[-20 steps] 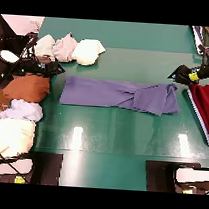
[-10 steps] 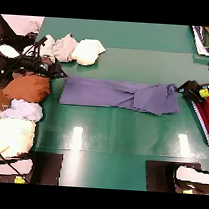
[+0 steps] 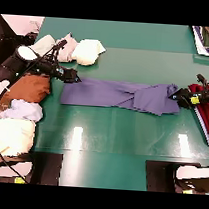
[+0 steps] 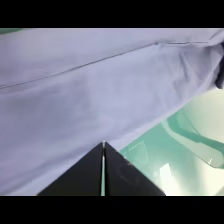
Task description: Fold the shirts.
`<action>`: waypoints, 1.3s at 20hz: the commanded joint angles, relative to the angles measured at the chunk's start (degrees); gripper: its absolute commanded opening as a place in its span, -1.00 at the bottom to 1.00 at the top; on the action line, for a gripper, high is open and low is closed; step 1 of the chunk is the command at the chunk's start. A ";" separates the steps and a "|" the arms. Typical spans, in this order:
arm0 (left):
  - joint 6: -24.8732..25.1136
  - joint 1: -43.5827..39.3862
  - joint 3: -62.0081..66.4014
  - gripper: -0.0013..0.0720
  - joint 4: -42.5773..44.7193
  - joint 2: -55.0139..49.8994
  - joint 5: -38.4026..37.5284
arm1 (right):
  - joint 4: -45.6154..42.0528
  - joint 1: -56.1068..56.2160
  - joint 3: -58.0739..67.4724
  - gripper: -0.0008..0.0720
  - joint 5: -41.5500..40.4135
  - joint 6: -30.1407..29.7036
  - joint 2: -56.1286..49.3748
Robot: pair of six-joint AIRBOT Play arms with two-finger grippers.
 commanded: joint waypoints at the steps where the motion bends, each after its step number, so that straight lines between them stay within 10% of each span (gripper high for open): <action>1: -1.79 -1.09 0.07 -0.90 -0.11 -0.02 0.63 | 1.77 0.04 -0.24 0.98 -2.54 -3.32 -3.78; 3: -4.11 -1.09 0.07 -0.90 -0.11 -0.26 0.66 | 5.64 0.02 -0.22 0.81 -2.91 -5.53 -5.22; 8: -6.12 -1.11 0.07 -0.90 -0.76 -0.50 0.87 | 7.69 0.02 -0.22 -0.93 -0.50 -10.10 -7.34; 26: -12.72 -26.23 33.46 -0.90 -0.96 -35.28 4.31 | 7.89 14.80 23.71 -0.95 11.72 9.88 11.98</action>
